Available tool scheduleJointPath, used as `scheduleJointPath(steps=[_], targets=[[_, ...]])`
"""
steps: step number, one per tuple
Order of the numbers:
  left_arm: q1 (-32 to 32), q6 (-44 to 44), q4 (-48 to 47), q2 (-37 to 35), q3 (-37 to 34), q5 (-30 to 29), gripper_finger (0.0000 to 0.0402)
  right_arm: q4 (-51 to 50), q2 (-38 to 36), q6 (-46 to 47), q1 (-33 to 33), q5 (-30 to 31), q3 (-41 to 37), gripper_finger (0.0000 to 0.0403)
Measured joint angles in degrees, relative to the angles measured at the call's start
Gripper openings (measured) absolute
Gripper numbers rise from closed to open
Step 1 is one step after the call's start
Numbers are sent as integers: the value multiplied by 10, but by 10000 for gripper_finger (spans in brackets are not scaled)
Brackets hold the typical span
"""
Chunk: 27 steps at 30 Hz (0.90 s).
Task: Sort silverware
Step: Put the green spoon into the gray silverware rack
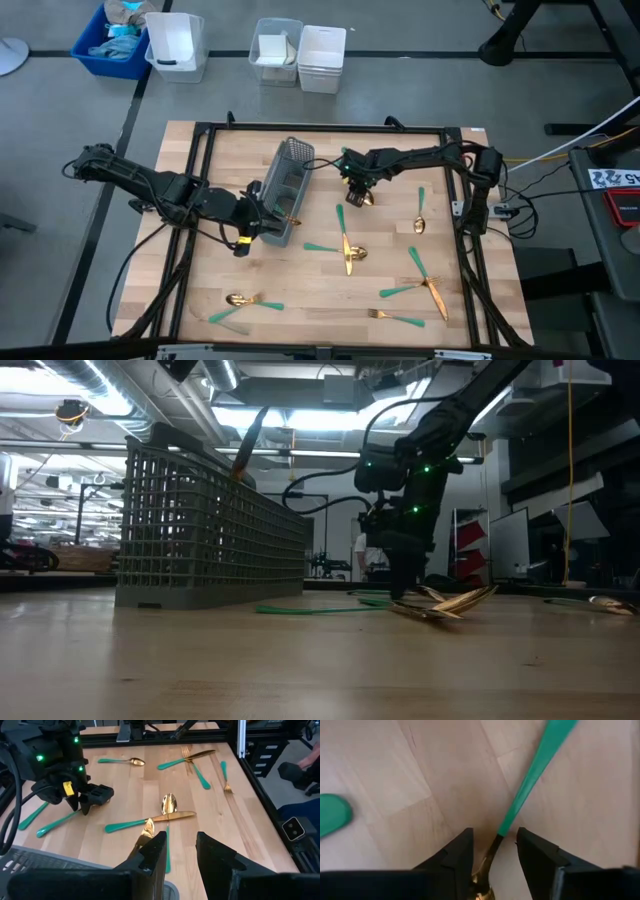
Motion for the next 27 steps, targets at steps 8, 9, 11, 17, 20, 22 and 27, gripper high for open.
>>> scheduleJointPath(steps=[8, 9, 11, 17, 20, 22, 27], targets=[[0, 0, 1, 0, 0, 0, 95, -2, 2, -1, 0, -39, -1, 62], [0, 0, 1, 0, 0, 0, 95, -2, 2, -1, 0, -39, -1, 44], [0, 0, 1, 0, 0, 0, 95, -3, 2, -4, 0, -38, -1, 16], [0, 0, 1, 0, 0, -3, 95, -18, 3, -8, 0, -39, 7, 25], [0, 0, 3, 0, 0, -33, 95, -75, 5, -21, 0, -31, 32, 11], [0, 0, 3, 0, 0, -60, 95, -126, 7, -36, 4, -16, 56, 9], [0, 0, 1, 0, 0, -100, 95, -248, 7, -54, 21, 72, 138, 5]])
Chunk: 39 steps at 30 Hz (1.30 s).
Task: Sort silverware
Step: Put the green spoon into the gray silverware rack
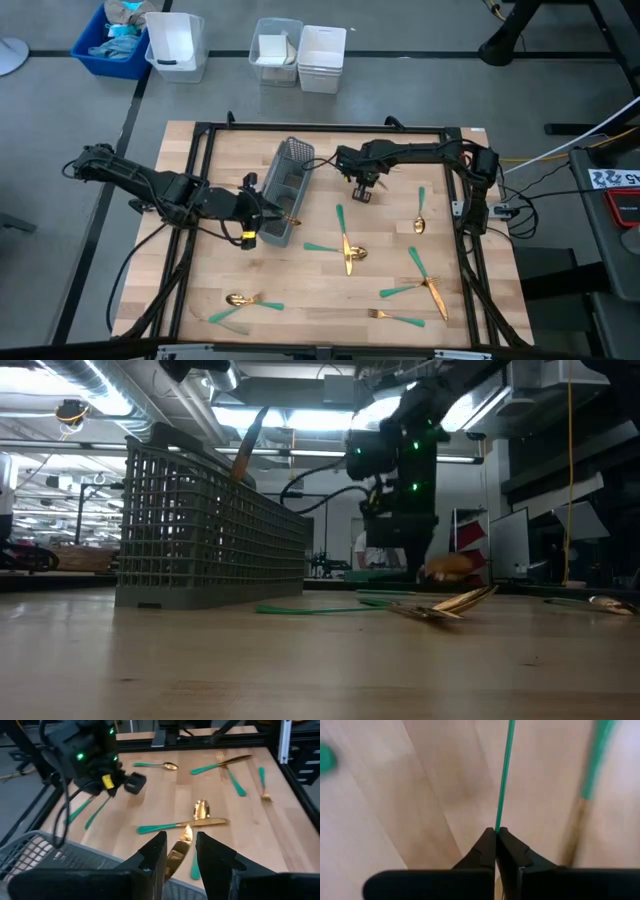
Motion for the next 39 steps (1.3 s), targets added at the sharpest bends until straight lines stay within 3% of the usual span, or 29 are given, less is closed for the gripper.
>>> scheduleJointPath(steps=[5, 11, 20, 24, 31, 39], targets=[[0, 0, 0, 0, 0, -16, 95, -100, 0, -17, 29, 66, 83, 6], [0, 0, -15, 0, 1, -86, 95, -168, -1, -49, 70, 132, 168, 4], [0, -15, -44, 0, 1, -174, 95, -137, -3, -169, 125, 199, 239, 2], [0, -24, -45, 0, 1, -182, 95, -109, -3, -224, 138, 204, 239, 2], [19, -60, -40, 27, 1, -182, 95, -67, -3, -240, 141, 202, 239, 2], [82, 31, 48, 92, 1, -183, 95, -32, -3, -241, 141, 158, 239, 2]])
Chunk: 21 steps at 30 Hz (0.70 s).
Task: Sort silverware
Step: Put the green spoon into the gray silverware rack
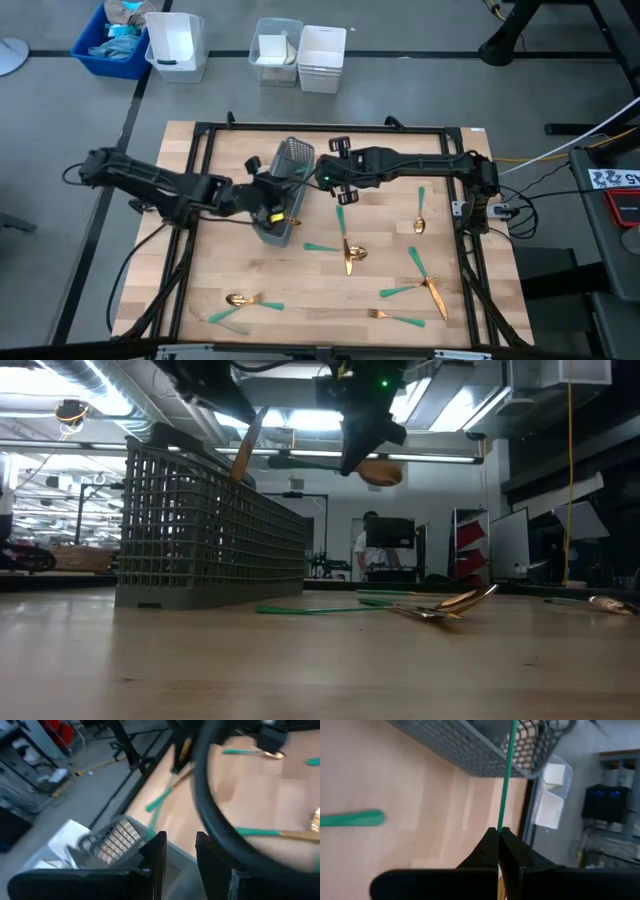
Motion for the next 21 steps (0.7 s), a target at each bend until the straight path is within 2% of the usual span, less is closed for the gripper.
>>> scheduleJointPath(steps=[5, 21], targets=[[35, 65, 54, 25, 0, 0, 95, 10, 0, 0, 0, -13, 0, 2], [83, 81, 59, 70, 0, 3, 95, 18, 0, 0, 0, -13, 0, 2]])
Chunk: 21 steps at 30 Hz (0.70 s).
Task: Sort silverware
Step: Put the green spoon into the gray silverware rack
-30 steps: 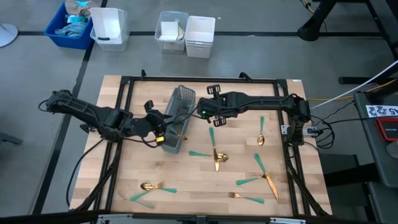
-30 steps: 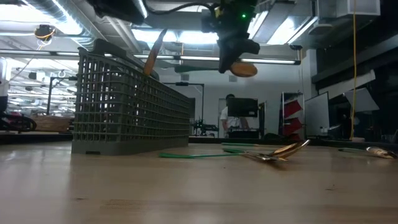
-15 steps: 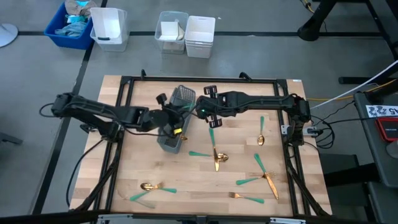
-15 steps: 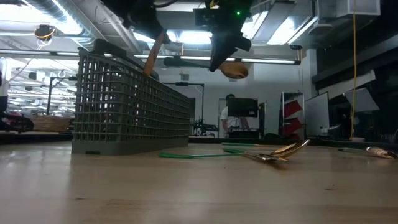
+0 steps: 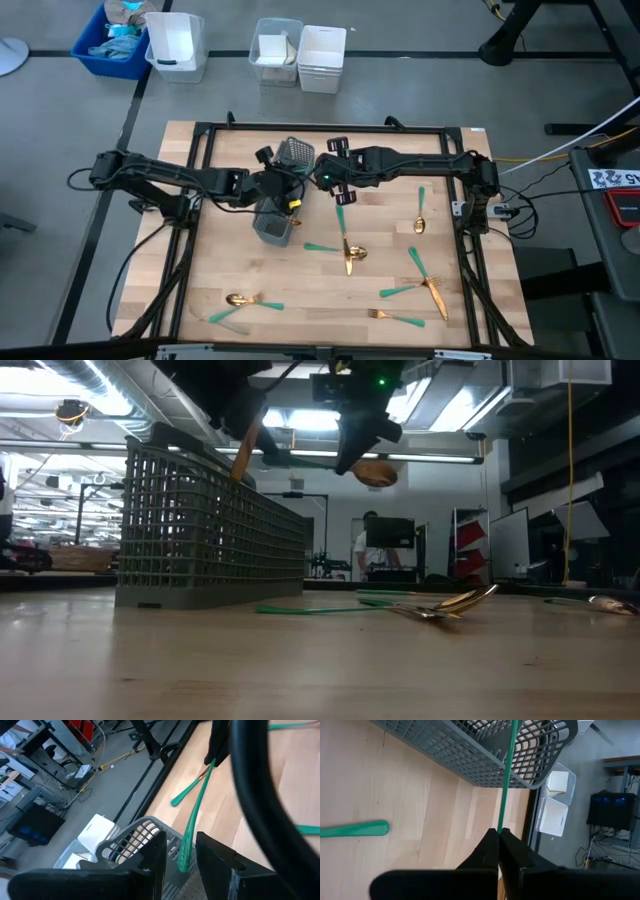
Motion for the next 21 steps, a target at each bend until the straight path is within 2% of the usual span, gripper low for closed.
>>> scheduleJointPath(steps=[13, 21], targets=[[4, -2, -1, 13, 0, 32, 95, 24, 0, -3, 0, -8, 18, 3], [4, -2, 2, 20, 0, 41, 95, 34, 0, -1, 0, -95, 69, 3]])
